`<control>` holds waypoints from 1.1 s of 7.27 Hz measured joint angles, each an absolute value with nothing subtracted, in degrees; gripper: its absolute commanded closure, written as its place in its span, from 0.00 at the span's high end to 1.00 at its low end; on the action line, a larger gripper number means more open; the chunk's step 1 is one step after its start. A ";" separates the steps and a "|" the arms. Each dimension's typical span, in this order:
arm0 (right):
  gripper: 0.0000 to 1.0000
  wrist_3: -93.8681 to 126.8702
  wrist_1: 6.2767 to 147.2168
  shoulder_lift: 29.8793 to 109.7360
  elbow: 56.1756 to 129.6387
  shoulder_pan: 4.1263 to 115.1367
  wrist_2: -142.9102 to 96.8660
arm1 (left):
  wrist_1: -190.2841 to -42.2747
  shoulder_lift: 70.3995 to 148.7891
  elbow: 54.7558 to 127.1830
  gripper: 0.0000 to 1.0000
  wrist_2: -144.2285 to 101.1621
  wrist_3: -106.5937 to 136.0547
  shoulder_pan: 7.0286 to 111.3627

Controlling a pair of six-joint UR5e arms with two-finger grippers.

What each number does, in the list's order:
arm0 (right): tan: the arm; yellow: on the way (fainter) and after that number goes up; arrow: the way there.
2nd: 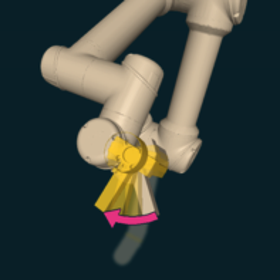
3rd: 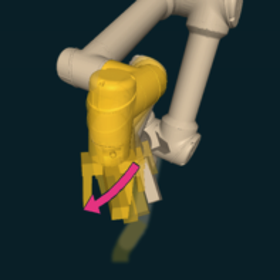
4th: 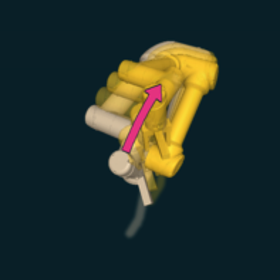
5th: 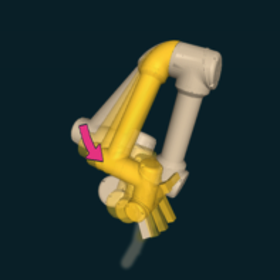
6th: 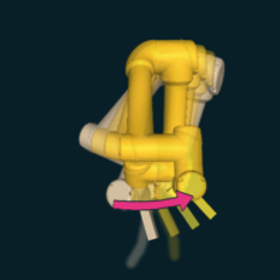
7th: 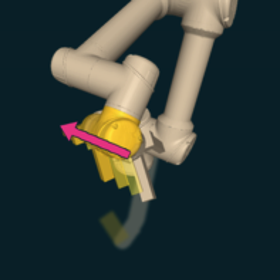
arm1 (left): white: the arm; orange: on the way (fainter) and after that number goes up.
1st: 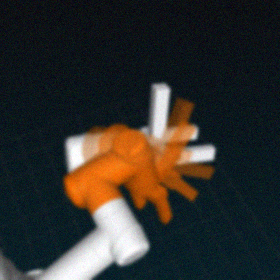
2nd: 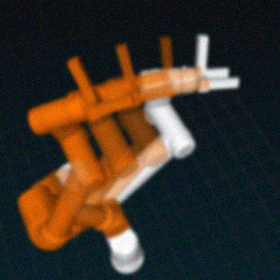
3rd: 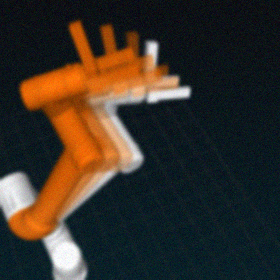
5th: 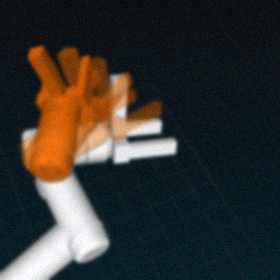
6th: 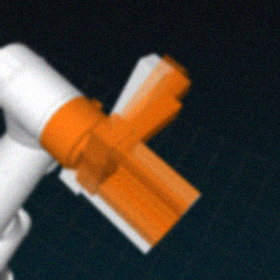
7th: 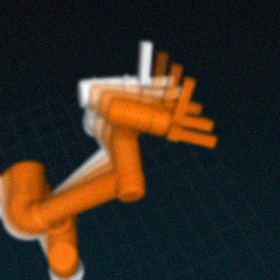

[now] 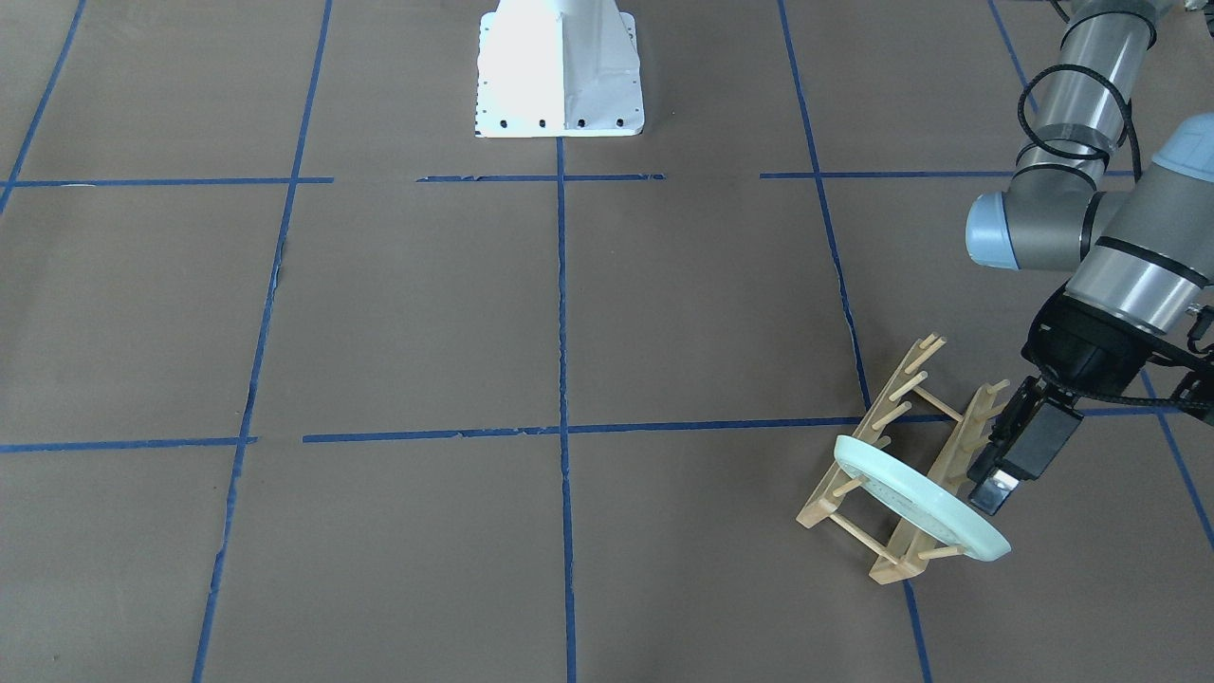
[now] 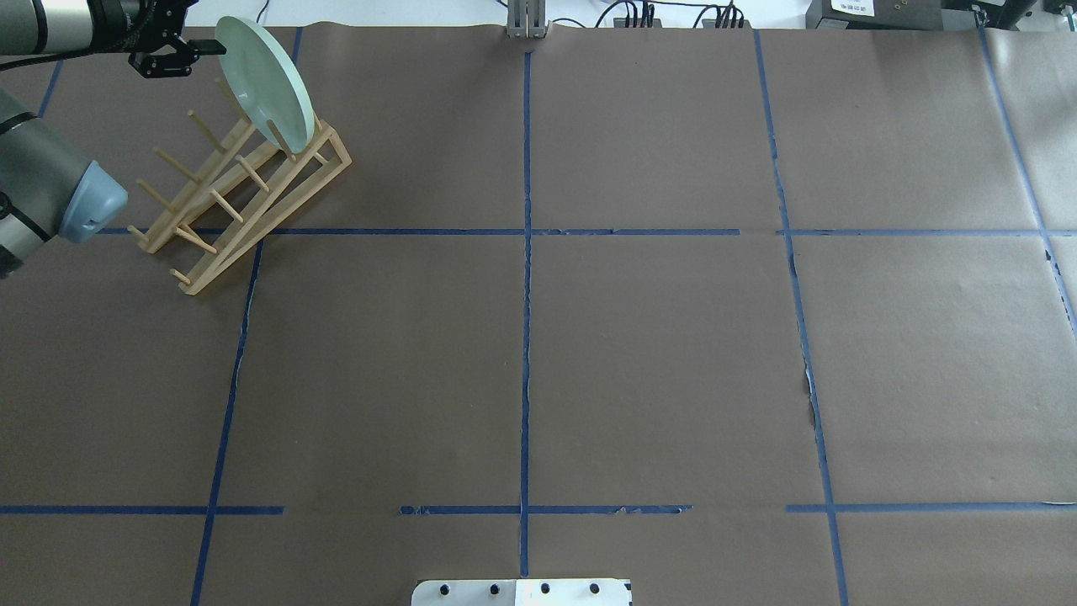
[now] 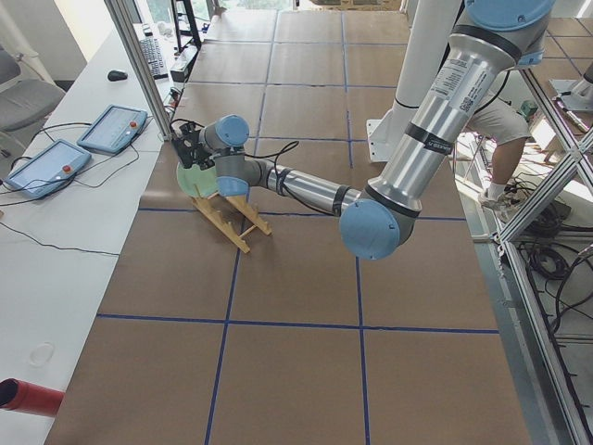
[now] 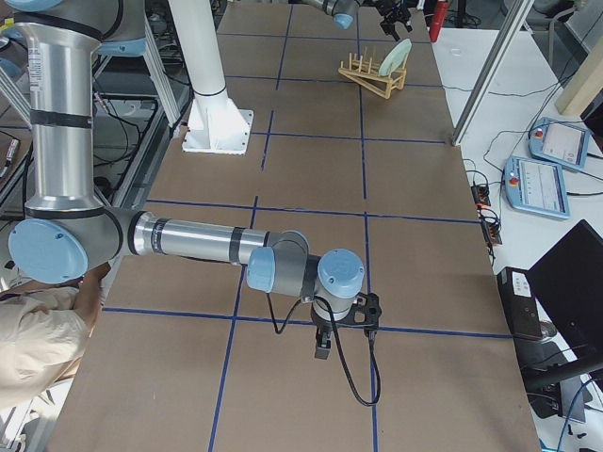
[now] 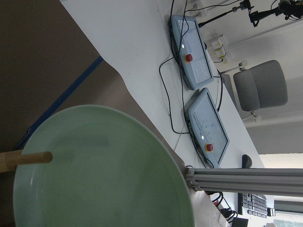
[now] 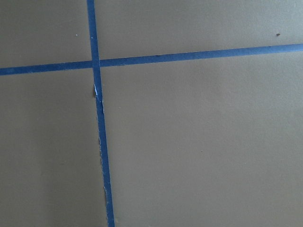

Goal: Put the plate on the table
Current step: 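Close the left gripper on the plate rim in the wooden rack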

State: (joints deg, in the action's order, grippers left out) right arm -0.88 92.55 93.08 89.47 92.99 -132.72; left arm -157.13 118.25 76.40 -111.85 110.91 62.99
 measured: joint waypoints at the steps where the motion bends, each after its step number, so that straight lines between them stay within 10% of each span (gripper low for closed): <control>1: 1.00 -0.88 92.55 93.08 89.47 92.99 -132.71 | -156.62 118.70 76.21 0.83 -112.22 110.86 63.11; 5: 1.00 -0.88 92.55 93.08 89.47 92.99 -132.72 | -155.80 119.35 75.94 0.41 -112.22 112.40 62.36; 8: 1.00 -0.88 92.55 93.08 89.47 92.99 -132.72 | -155.66 119.52 75.94 0.32 -111.81 113.09 62.25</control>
State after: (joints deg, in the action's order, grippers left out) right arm -0.88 92.55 93.08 89.47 92.99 -132.72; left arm -155.66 119.52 75.94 -111.81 113.09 62.25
